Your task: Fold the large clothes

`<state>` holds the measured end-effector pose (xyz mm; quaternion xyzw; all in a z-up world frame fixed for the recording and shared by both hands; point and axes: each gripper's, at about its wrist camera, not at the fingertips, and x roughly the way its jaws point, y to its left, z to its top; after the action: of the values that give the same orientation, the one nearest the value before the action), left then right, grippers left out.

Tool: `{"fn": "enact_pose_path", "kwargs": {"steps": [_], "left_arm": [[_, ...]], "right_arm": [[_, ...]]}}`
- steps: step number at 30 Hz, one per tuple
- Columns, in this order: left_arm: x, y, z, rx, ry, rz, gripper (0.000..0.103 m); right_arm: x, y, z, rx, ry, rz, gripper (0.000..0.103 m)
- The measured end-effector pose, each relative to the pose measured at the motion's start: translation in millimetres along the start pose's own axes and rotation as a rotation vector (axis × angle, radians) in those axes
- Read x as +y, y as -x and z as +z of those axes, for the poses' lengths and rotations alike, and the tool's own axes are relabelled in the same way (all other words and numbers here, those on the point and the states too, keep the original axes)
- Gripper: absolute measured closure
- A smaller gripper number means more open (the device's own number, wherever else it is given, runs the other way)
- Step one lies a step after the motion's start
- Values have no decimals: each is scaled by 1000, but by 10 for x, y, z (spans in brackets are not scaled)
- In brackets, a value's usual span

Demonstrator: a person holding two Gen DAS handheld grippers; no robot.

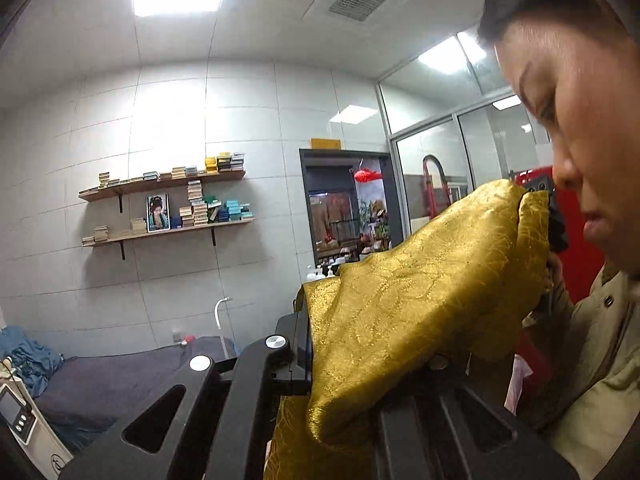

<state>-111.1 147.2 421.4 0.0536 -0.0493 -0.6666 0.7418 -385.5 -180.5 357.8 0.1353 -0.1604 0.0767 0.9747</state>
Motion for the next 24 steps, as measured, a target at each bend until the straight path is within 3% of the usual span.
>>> {"fn": "enact_pose_path", "kwargs": {"steps": [2,4,6,8,10,11,12,13,14,16,17,19,22,24], "left_arm": [[105,-34,-21,-2,50,-10,99],[244,-228,-136,39,129,-12,99],[470,-558,-410,122,176,36,99],[812,-1040,-884,250,217,129,96],[1180,-1496,-1453,376,315,190,91],[1330,-1703,-1772,437,377,239,81],[1510,-1853,-2111,498,433,306,46],[1611,-1991,-2395,549,459,363,21],[1732,-2106,-2678,593,475,431,9],[1872,-2231,-3311,705,530,529,9],[1903,-2257,-3675,790,567,532,9],[1889,-2215,-4124,917,583,591,9],[1678,-1927,-4687,1036,591,615,7],[1441,-1749,-4978,1152,543,619,7]], "right_arm": [[-105,-122,-14,21,-30,17,96],[-292,-339,-73,73,-50,-55,96],[-663,-598,-224,172,-72,-210,95],[-1193,-833,-487,263,-138,-381,94],[-1878,-1061,-944,372,-279,-559,83],[-2120,-1083,-1127,407,-318,-635,73],[-2416,-1118,-1402,446,-369,-718,26],[-2656,-1110,-1690,480,-401,-815,6],[-2791,-1096,-1901,523,-412,-901,6],[-3031,-960,-2406,632,-468,-1038,6],[-3123,-857,-2711,705,-530,-1083,6],[-3121,-594,-3273,791,-636,-1091,6],[-2890,-263,-3905,983,-574,-1193,6],[-2727,14,-4255,1102,-530,-1253,6]]}}
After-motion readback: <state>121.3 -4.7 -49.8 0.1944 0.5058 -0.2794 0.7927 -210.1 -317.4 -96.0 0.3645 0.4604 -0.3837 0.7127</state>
